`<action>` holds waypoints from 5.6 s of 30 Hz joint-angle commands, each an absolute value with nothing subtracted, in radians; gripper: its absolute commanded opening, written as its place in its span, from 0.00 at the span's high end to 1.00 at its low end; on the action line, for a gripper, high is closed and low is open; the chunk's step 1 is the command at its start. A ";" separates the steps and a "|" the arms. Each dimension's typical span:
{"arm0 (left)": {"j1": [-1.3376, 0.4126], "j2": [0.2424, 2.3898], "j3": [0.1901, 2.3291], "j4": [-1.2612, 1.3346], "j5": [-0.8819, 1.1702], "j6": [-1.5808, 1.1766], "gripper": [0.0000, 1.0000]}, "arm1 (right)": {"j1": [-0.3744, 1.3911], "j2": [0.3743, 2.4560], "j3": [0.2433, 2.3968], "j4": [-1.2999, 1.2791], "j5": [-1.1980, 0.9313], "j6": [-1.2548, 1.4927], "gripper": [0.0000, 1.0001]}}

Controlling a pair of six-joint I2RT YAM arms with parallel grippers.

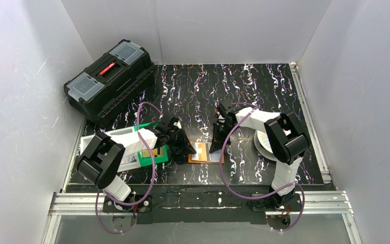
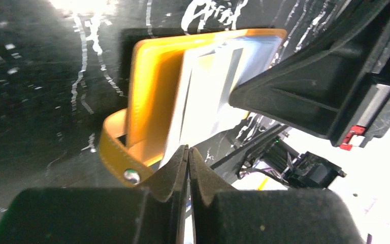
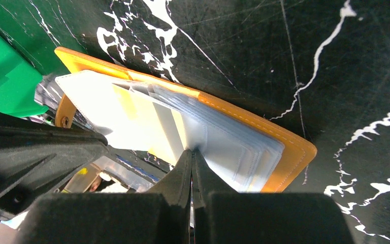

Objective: Take the credit cards out of the card holder
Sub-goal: Remove the credit card from the card holder, then place the credit card in the storage box.

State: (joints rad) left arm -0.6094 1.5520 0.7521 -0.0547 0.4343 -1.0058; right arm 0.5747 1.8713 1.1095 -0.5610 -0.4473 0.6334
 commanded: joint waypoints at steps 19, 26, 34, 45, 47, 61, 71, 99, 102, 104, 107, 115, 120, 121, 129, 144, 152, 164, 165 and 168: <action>-0.653 1.774 0.844 -0.006 0.503 -0.945 0.64 | 0.522 1.960 0.943 -0.521 -0.156 0.583 0.99; -0.668 1.827 0.807 0.113 0.515 -1.032 0.69 | 0.522 1.959 0.947 -0.522 -0.158 0.574 0.99; -0.659 1.762 0.773 0.080 0.455 -1.064 1.00 | 0.522 1.967 0.938 -0.510 -0.163 0.582 0.99; -0.614 1.613 0.828 -0.252 0.259 -0.906 1.00 | 0.517 1.983 0.934 -0.496 -0.168 0.591 0.99; -0.610 1.596 0.827 -0.260 0.258 -0.891 1.00 | 0.517 1.982 0.933 -0.493 -0.169 0.592 0.99; -0.605 1.473 0.941 -0.419 0.236 -0.795 1.00 | 0.518 1.820 1.033 -0.581 -0.203 0.592 0.94; -0.534 1.378 1.007 -0.435 0.334 -0.803 1.00 | 0.517 1.553 1.213 -0.618 -0.302 0.608 0.17; -0.349 1.247 0.725 0.262 0.770 -1.273 1.00 | 0.545 1.566 1.018 0.118 -0.819 1.113 0.70; -0.340 1.237 0.720 0.254 0.770 -1.272 1.00 | 0.545 1.570 0.999 0.113 -0.816 1.110 0.65; -0.337 1.232 0.717 0.250 0.771 -1.270 1.00 | 0.545 1.570 0.993 0.112 -0.816 1.108 0.62; -0.334 1.228 0.712 0.253 0.773 -1.273 1.00 | 0.545 1.570 0.988 0.113 -0.813 1.107 0.61; -0.334 1.231 0.696 0.279 0.787 -1.288 1.00 | 0.546 1.582 0.986 0.164 -0.843 1.147 0.87; -0.334 1.230 0.693 0.289 0.796 -1.290 0.81 | 0.565 1.620 0.994 0.251 -0.918 1.209 0.99; -0.334 1.230 0.693 0.292 0.797 -1.291 0.78 | 0.570 1.634 0.994 0.282 -0.938 1.231 0.99; -0.334 1.236 0.685 0.323 0.793 -1.313 0.72 | 0.589 1.672 0.947 0.513 -1.004 1.392 0.99; -0.320 1.089 0.931 -0.552 0.429 -0.822 1.00 | 0.589 1.588 1.042 -0.116 -0.778 0.931 0.02; -0.322 1.095 1.057 -0.992 -0.085 -0.636 1.00 | 0.589 1.544 1.105 -0.353 -0.553 0.781 0.02; -0.419 1.380 1.114 -1.018 -0.372 -0.631 1.00 | 0.589 1.491 1.125 -0.482 -0.394 0.697 0.02; -0.427 1.404 1.119 -1.012 -0.381 -0.631 1.00 | 0.589 1.488 1.121 -0.486 -0.390 0.694 0.02; -0.455 1.478 1.133 -1.001 -0.411 -0.641 1.00 | 0.589 1.473 1.115 -0.497 -0.367 0.682 0.02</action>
State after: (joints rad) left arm -0.4213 1.4166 1.0893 -0.9791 -0.2958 -0.6384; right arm 0.5896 1.5230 1.0981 -0.4633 -0.4152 0.7231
